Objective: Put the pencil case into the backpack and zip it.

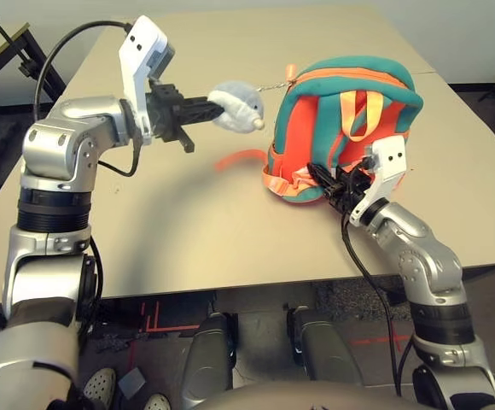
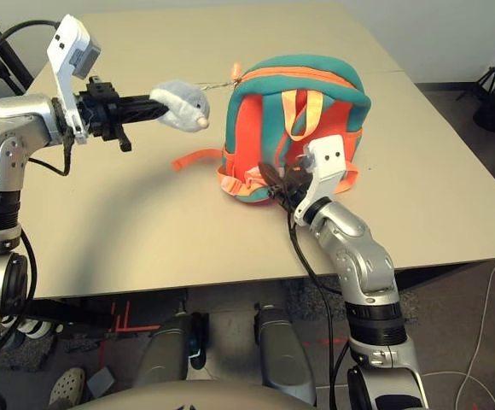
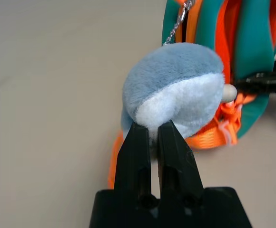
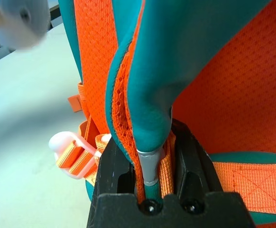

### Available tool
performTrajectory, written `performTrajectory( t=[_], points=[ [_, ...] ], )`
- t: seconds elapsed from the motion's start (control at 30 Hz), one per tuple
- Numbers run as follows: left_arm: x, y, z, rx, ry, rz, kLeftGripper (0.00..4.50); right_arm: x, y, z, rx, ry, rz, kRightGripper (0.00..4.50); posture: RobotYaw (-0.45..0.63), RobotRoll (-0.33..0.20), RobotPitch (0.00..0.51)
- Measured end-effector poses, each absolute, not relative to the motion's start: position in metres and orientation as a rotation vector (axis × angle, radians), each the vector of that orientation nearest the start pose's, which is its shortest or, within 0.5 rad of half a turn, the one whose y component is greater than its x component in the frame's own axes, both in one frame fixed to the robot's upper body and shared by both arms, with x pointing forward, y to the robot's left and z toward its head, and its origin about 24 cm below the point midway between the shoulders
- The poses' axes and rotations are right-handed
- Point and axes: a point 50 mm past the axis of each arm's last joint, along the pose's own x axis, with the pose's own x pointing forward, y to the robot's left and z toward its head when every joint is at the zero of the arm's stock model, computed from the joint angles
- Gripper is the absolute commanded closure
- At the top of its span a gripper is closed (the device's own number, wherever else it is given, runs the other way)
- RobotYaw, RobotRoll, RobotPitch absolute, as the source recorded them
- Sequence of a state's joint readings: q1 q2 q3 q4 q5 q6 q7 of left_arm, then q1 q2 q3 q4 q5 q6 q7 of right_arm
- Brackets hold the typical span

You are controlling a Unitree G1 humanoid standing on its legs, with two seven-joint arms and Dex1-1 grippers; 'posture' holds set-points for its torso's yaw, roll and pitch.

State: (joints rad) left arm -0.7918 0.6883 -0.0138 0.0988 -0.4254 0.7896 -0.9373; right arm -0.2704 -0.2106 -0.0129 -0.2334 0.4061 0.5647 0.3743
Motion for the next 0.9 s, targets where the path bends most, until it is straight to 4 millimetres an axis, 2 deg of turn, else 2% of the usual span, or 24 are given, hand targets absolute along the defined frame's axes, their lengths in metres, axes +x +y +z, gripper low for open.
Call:
performTrajectory(
  t=[0.13, 0.3, 0.47, 0.53, 0.7, 0.8, 0.87, 0.9],
  points=[
    [0.33, 0.199, 0.192, 0.176, 0.317, -0.89, 4.5, 0.285, -0.133, 0.122, 0.154, 0.053, 0.588, 3.65, -0.06, 0.0, 0.129],
    [0.33, 0.195, 0.153, 0.131, 0.451, -0.907, 4.5, 0.286, -0.133, 0.123, 0.151, 0.052, 0.593, 3.65, -0.06, 0.0, 0.129],
    [0.331, 0.19, 0.125, 0.118, 0.543, -0.928, 4.5, 0.287, -0.132, 0.123, 0.145, 0.051, 0.603, 3.65, -0.07, 0.0, 0.129],
    [0.331, 0.187, 0.116, 0.127, 0.571, -0.939, 4.5, 0.286, -0.131, 0.123, 0.144, 0.053, 0.608, 3.65, -0.07, 0.0, 0.129],
    [0.335, 0.184, 0.115, 0.11, 0.534, -0.946, 4.5, 0.286, -0.131, 0.123, 0.143, 0.056, 0.61, 3.65, -0.08, 0.0, 0.133],
    [0.338, 0.179, 0.118, 0.078, 0.5, -0.943, 3.62, 0.287, -0.132, 0.124, 0.141, 0.058, 0.608, 3.65, -0.08, 0.0, 0.134],
    [0.339, 0.177, 0.122, 0.055, 0.481, -0.941, 2.86, 0.288, -0.133, 0.126, 0.136, 0.062, 0.608, 3.65, -0.08, 0.0, 0.134],
    [0.339, 0.178, 0.125, 0.044, 0.474, -0.938, 2.47, 0.288, -0.133, 0.127, 0.132, 0.065, 0.61, 3.3, -0.08, 0.0, 0.134]
  ],
)
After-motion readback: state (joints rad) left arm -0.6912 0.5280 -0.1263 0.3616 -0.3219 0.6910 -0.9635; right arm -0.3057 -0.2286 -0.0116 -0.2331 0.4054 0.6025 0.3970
